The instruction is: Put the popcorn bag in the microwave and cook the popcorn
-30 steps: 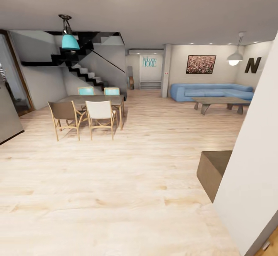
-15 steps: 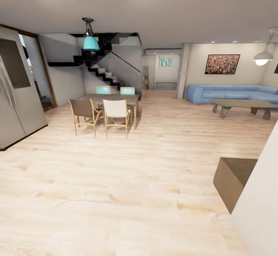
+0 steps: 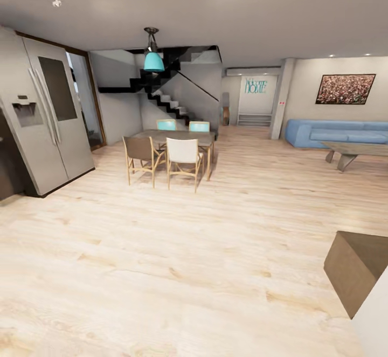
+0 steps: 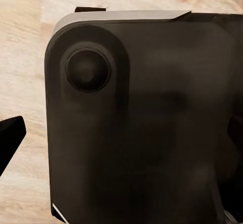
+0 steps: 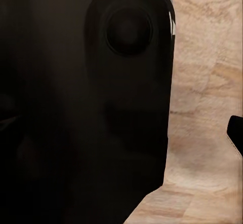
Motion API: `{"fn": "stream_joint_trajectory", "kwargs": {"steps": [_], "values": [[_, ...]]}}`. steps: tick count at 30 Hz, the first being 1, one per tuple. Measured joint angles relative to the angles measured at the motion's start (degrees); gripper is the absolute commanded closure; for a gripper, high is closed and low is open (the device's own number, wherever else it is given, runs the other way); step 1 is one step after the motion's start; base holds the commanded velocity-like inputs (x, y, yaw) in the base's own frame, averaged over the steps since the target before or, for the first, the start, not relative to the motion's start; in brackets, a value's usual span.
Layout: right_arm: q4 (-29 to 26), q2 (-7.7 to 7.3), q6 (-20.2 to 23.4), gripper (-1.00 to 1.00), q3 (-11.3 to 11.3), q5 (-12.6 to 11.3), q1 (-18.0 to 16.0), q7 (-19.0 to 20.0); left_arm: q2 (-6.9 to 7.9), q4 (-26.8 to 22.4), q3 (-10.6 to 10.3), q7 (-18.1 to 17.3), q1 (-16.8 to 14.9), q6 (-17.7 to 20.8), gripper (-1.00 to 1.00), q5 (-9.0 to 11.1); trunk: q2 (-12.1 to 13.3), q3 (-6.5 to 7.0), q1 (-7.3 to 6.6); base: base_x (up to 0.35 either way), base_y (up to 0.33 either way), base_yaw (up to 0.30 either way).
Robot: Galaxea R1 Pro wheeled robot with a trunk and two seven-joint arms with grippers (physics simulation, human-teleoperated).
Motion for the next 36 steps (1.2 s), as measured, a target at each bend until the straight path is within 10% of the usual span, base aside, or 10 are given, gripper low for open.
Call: {"fn": "stream_joint_trajectory", "kwargs": {"steps": [36], "values": [[0.0, 0.0, -0.3, -1.0, -0.1, 0.1, 0.0, -0.1, 0.08, 0.0, 0.0, 0.0, 0.0, 0.0, -1.0, 1.4, 0.0, 0.0, 0.0, 0.0, 0.0, 0.27]]}}
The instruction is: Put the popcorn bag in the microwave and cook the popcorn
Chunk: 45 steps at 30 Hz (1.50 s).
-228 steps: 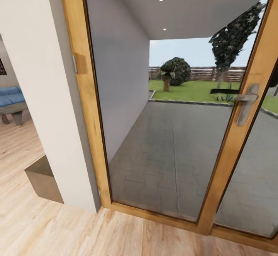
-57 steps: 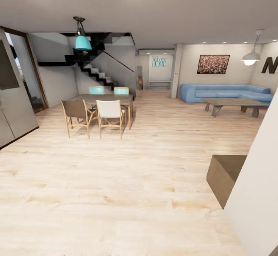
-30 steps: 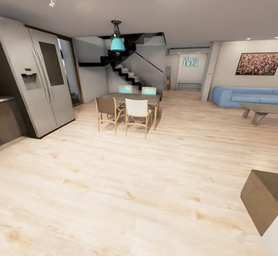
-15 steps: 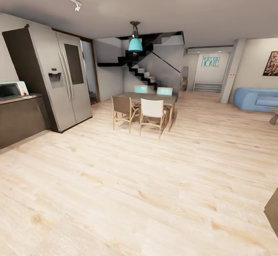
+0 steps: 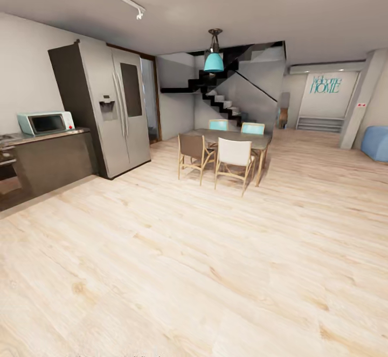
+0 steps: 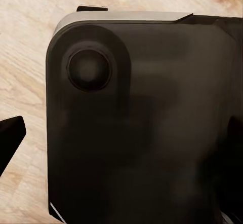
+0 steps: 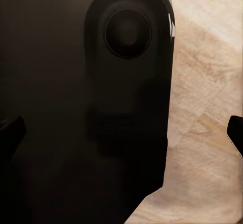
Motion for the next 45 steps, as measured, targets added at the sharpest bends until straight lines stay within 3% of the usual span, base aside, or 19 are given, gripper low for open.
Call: {"fn": "stream_joint_trajectory", "kwargs": {"steps": [45], "values": [[0.1, 0.0, -1.7, -1.0, 0.1, -0.2, 0.0, 0.0, 0.01, 0.0, 0.0, 0.1, 0.0, 0.0, -1.0, 0.0, 0.0, 0.0, 0.0, 0.001, 0.0, 0.274]]}}
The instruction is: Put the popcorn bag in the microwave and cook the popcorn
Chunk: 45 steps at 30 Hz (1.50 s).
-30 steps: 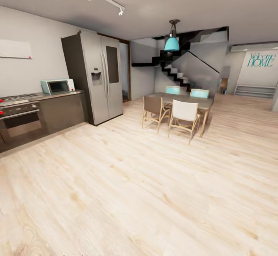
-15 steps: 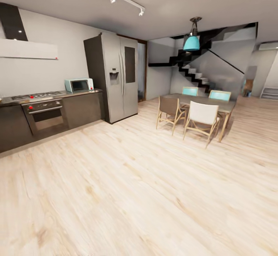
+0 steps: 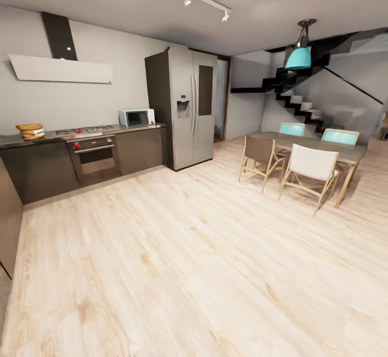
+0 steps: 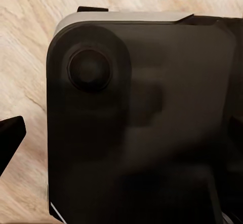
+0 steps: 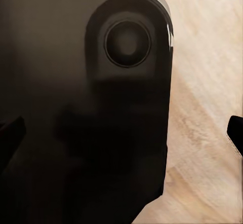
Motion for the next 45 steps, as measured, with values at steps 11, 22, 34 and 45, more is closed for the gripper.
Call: {"fn": "stream_joint_trajectory", "kwargs": {"steps": [11, 22, 34, 45], "values": [[0.0, -0.19, -0.1, -1.0, -0.2, -0.2, 0.0, 0.1, 0.01, 0.0, -0.2, 0.0, 0.0, 0.9, -1.0, 0.3, 0.0, 0.0, -0.03, 0.232, 0.0, 0.13], [0.0, -0.26, -0.1, -1.0, 0.0, -0.1, 0.0, 0.1, 0.0, 0.1, -0.2, 0.0, 0.0, 1.8, -1.0, 0.4, 0.0, 0.0, -0.03, 0.331, 0.0, 0.0], [0.0, -0.18, -0.1, -1.0, 0.1, 0.0, 0.0, 0.1, 0.03, 0.1, -0.2, 0.0, 0.0, 1.8, -1.0, 0.4, 0.0, 0.0, -0.03, 0.332, 0.0, 0.0], [0.0, -0.11, 0.2, -1.0, 0.2, 0.0, 0.0, 0.1, 0.03, 0.1, -0.2, 0.0, 0.0, 1.8, -1.0, 0.4, 0.0, -0.01, -0.03, 0.332, 0.0, 0.0]]}}
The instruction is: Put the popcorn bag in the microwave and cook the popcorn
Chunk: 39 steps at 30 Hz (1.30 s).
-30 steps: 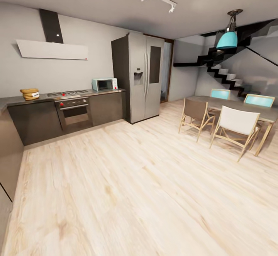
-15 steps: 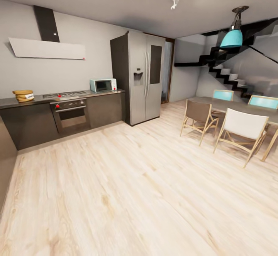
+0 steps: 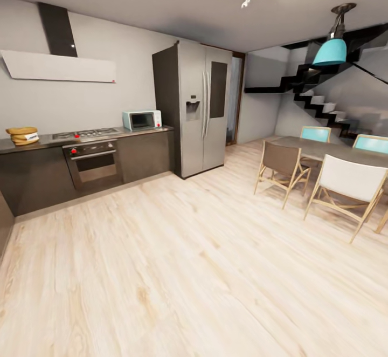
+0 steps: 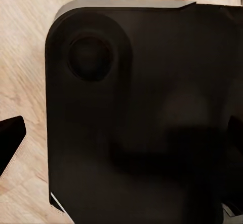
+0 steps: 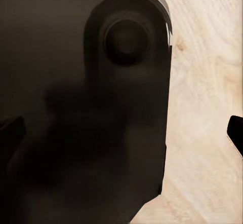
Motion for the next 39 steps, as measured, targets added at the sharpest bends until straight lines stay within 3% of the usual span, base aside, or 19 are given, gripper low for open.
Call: {"fn": "stream_joint_trajectory", "kwargs": {"steps": [17, 39], "values": [[0.0, 0.02, 0.0, -1.0, -0.1, 0.0, 0.0, 0.0, 0.03, 0.0, 0.0, 0.0, 0.0, 0.1, -1.0, 0.0, 0.0, 0.0, 0.0, 0.332, 0.0, 0.009], [0.0, 0.02, -0.3, -1.0, -0.1, 0.0, 0.0, 0.0, -0.03, 0.0, 0.0, 0.0, 0.0, 0.1, -1.0, 0.0, 0.0, 0.0, 0.0, 0.332, 0.0, 0.235]]}}
